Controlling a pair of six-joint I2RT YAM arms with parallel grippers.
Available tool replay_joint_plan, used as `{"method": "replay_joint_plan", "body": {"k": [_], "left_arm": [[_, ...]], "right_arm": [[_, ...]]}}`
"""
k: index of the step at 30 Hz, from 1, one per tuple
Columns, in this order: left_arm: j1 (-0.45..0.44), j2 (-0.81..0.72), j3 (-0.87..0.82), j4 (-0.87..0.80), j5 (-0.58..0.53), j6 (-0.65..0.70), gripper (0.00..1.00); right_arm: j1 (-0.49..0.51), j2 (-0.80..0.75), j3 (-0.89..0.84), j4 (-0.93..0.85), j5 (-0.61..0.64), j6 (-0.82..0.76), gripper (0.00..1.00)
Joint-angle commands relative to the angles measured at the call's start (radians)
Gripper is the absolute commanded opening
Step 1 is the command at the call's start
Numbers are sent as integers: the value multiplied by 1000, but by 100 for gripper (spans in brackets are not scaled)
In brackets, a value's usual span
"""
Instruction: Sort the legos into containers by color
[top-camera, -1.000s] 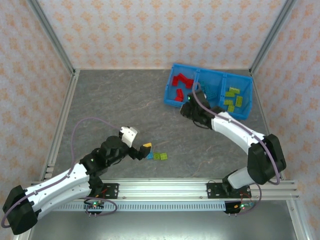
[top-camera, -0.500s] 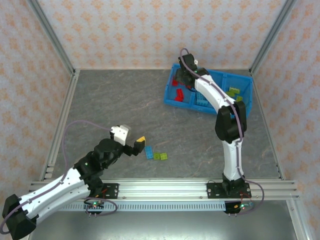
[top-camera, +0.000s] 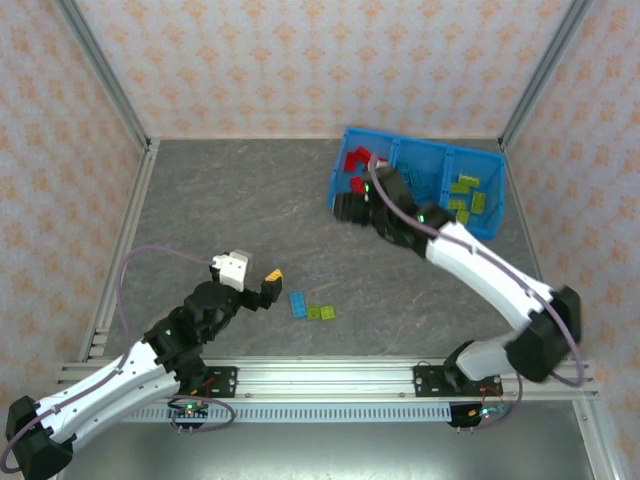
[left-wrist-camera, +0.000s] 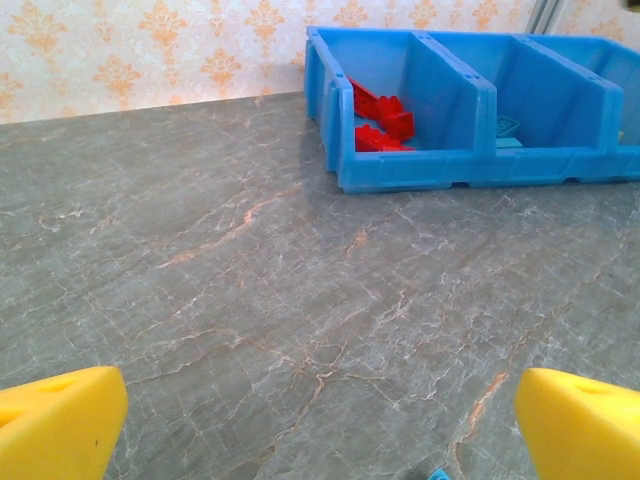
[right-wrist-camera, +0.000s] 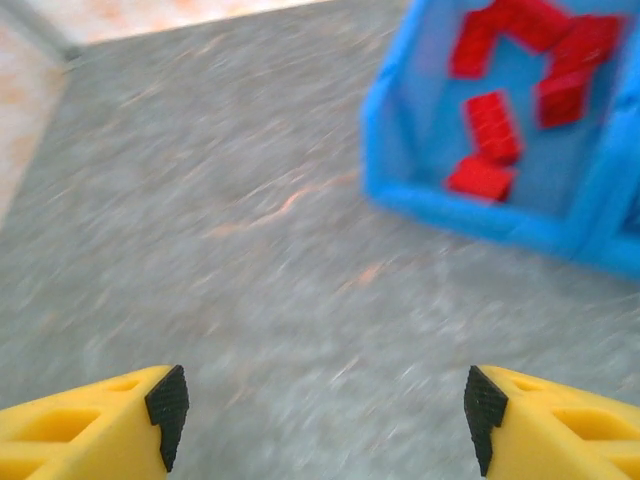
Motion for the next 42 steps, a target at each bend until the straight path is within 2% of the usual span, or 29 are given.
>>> {"method": "replay_joint_plan", "body": {"k": [1,5,8,10,14,19,25,37,42], "left_arm": [[5,10,-9,0,-42,-8,100],[5,20,-9,8,-42,-8,100],[5,30,-8,14,-36,-8,100],[5,38,-5,12,-39,-6,100],[5,41,-1,7,-41,-5,100],[6,43,-1,6,-37,-7,100],[5,40,3,-1,-32,-5,100],[5,27,6,-11,-28,-5,100],[5,26,6,-11,-21,-4,100]], "right_arm": [[98,-55,-149,-2,-5,90,75],[261,-53,-248,-77,4,189,74],[353,21,-258,-92,-53,229,71],[404,82,-251,-80,-73,219,71],[460,226,-204,-107,-30,164,71],[467,350,-164,-106,45,109,71],[467,391,-144,-103,121,80,72],[462,402,-206,-51,103,112,47],[460,327,-248,-61,143,157,36]]}}
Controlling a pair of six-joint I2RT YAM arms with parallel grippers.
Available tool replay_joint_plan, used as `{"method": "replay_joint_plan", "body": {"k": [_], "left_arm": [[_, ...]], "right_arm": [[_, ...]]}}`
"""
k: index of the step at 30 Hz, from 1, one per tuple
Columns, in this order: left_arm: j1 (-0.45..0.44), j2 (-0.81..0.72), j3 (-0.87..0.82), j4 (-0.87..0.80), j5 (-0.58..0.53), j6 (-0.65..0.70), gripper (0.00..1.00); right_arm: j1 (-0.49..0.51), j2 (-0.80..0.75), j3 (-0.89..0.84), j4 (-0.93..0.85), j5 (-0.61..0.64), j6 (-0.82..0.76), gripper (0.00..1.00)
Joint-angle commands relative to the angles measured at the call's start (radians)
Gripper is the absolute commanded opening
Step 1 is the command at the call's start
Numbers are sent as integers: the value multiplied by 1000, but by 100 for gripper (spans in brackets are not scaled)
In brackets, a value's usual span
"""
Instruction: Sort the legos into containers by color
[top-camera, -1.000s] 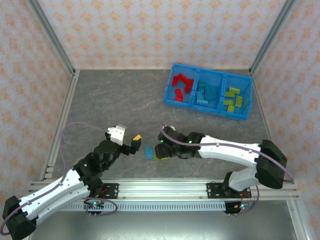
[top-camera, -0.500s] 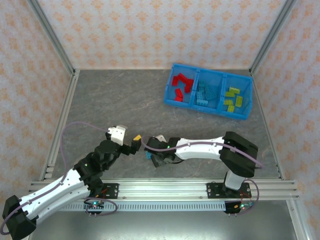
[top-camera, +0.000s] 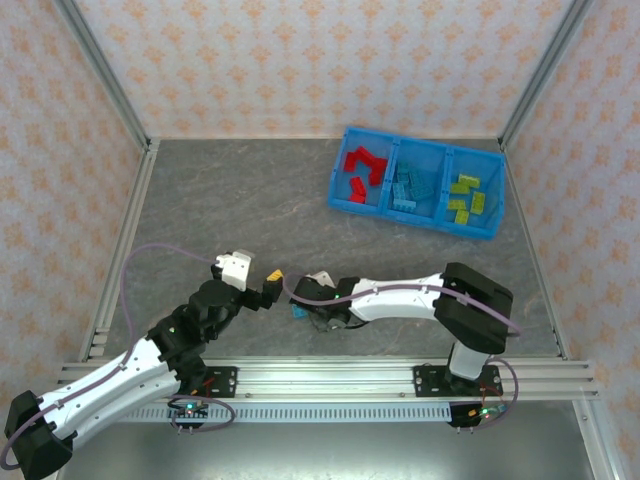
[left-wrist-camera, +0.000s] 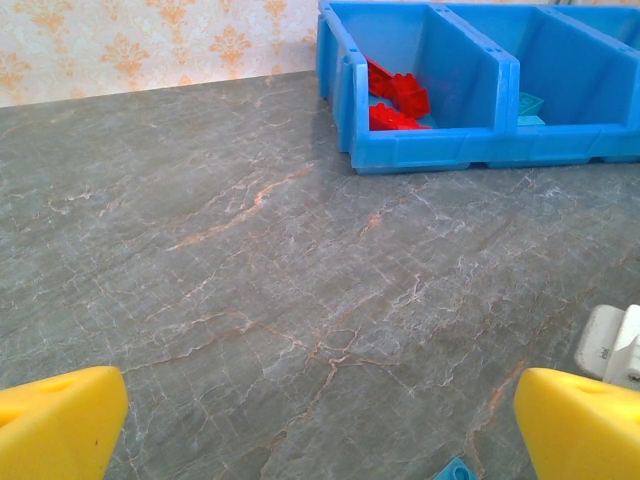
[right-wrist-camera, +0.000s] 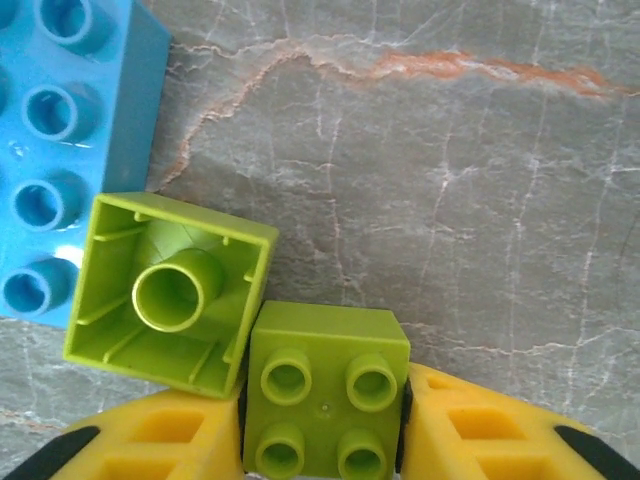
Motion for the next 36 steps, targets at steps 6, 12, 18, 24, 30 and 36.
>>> {"method": "replay_joint_plan", "body": {"k": [6,12,18,24,30,36], "left_arm": [[6,-17,2,7,56,9,100],[5,1,9,23,169,38,100],[6,11,12,14,145,39,100],[5,16,15,8,131,34,100],[5,5,18,-12,102,38,100],[5,-4,11,-15,74,35,100]], "right_arm": [[-99,-287,-104,-9,134,107,30],[-355,-550,-169,38,185,109,28],[-869,-706,-168,91,45,94,25],[-1226,-395,71,62,-126,16,25],[-1286,-74,322,31,-68,29,29],[-1286,-18,438,-24,17,49,63]]}}
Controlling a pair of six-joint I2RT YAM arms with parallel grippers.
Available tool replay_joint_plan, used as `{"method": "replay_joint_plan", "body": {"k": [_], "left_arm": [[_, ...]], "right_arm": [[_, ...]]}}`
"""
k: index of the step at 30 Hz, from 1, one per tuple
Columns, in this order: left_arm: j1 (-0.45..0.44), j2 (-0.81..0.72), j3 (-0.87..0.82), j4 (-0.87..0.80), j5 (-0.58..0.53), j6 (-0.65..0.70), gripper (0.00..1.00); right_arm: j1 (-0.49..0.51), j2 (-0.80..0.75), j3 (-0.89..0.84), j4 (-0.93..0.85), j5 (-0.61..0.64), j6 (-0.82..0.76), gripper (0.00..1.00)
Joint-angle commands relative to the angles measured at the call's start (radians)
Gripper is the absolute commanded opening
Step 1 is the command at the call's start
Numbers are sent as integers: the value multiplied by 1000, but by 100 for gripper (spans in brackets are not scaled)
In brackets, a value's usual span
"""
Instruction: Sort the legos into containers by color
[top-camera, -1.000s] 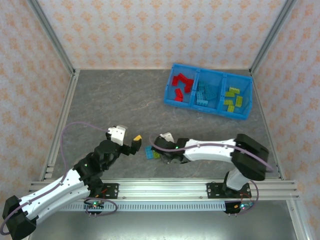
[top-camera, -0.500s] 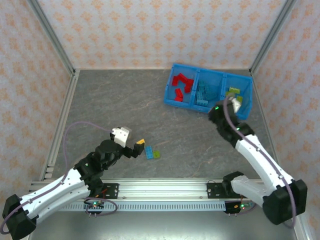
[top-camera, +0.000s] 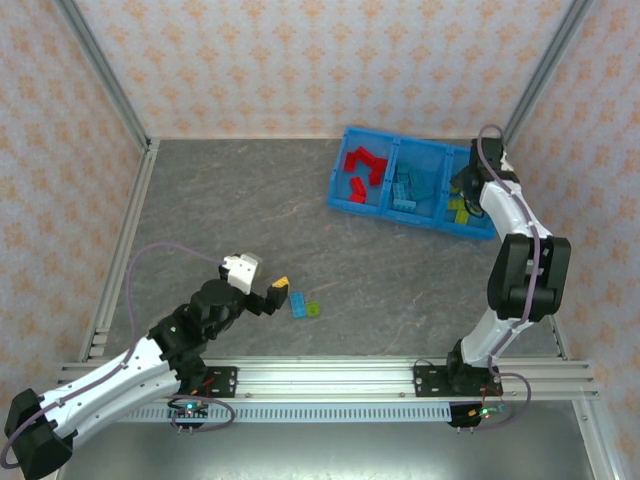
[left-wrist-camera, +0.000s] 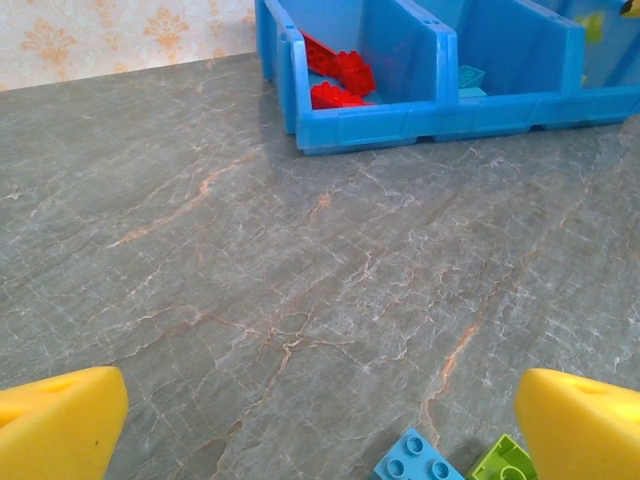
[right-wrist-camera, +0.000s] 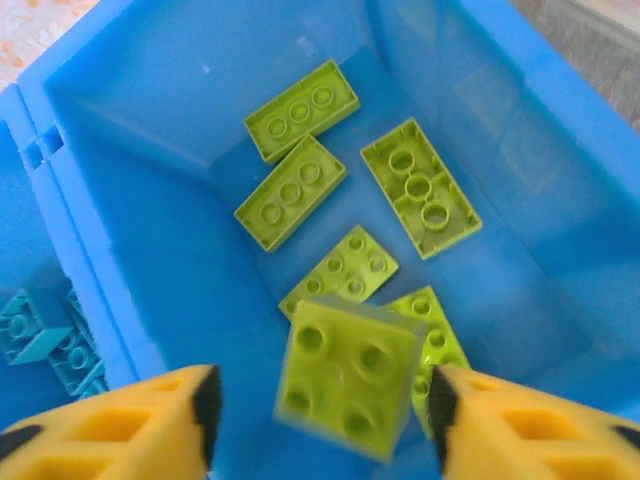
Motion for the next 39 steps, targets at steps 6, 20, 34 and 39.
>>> {"method": "replay_joint_plan", "body": {"k": [6,20,34,39], "left_arm": [[6,-12,36,-63,-88,23,100],[5,-96,19,-106,-215,12,100],[5,-75,19,-93,-192,11,100],[5,-76,19,-89,-188,11,100]], "right_arm": [[13,-236,-104,-17,-178,63,67],[794,-403,-264,-168,-263,-106,73],[1146,-81,-290,-40,-292,-15,74],[1146,-28,-292,3,-303,-6,70]]}}
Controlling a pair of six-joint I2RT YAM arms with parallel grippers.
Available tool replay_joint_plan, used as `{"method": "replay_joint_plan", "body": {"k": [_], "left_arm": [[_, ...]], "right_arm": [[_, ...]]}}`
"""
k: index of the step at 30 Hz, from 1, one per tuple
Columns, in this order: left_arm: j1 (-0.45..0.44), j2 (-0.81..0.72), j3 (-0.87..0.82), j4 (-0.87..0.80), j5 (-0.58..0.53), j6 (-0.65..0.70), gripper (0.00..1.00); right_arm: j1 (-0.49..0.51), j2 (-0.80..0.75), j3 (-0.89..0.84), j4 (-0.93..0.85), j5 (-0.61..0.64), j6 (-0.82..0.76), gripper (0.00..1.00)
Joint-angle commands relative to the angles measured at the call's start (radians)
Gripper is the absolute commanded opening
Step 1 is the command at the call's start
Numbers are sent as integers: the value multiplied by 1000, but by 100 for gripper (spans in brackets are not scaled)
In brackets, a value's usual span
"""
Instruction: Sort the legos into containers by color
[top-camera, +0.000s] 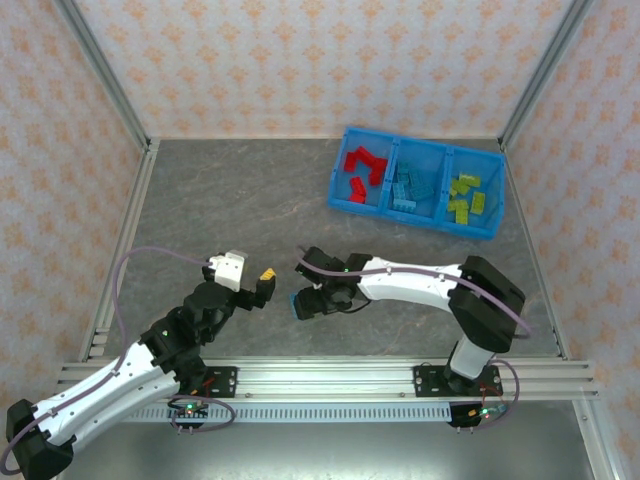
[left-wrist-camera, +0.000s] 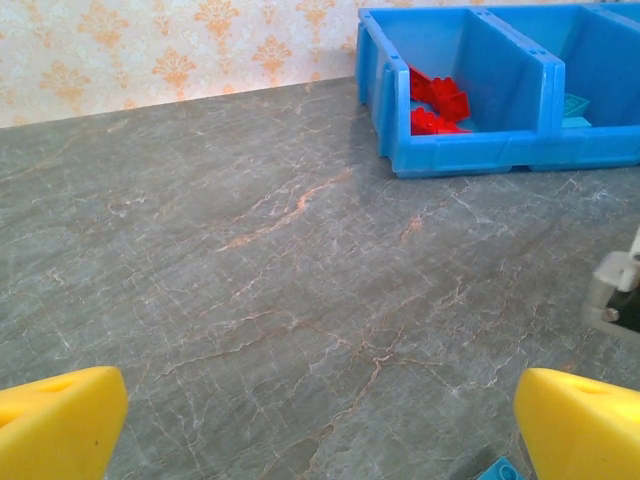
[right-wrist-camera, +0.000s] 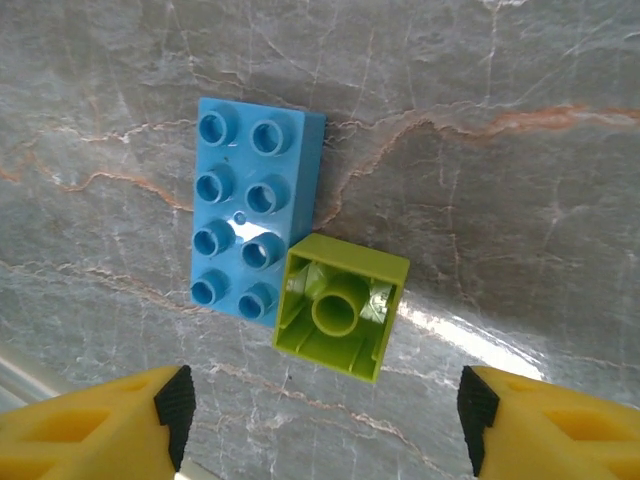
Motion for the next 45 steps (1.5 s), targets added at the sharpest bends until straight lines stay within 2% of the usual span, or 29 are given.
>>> {"method": "replay_joint_plan", "body": {"k": [1,14,19,24,29,32,38,41,45], "left_arm": [[6,3,1,3,-2,11,100],[5,2,4,0,6,11,100],[5,2,4,2,7,11,100],[5,5,3,4,11,11,100],[5,7,3,4,10,12,100],[6,6,3,4,10,11,100],[6,12,1,11,12,12,100],[5,21,3,14,16,9,100],[5,29,3,17,15,9,100]], "right_arm": [[1,24,1,49,-6,19,68],[1,73,-3,30,103,34,58],[1,72,-9,22,140,49,48],[1,96,5,-43,227,59,45],[0,81,-12,-48,238,70,43],[0,53,-33,-44,218,66,43],[7,18,-74,28,34,15,58],[12,27,-83,40,61,18,57],[13,55,-48,-9,189,27,52]]}}
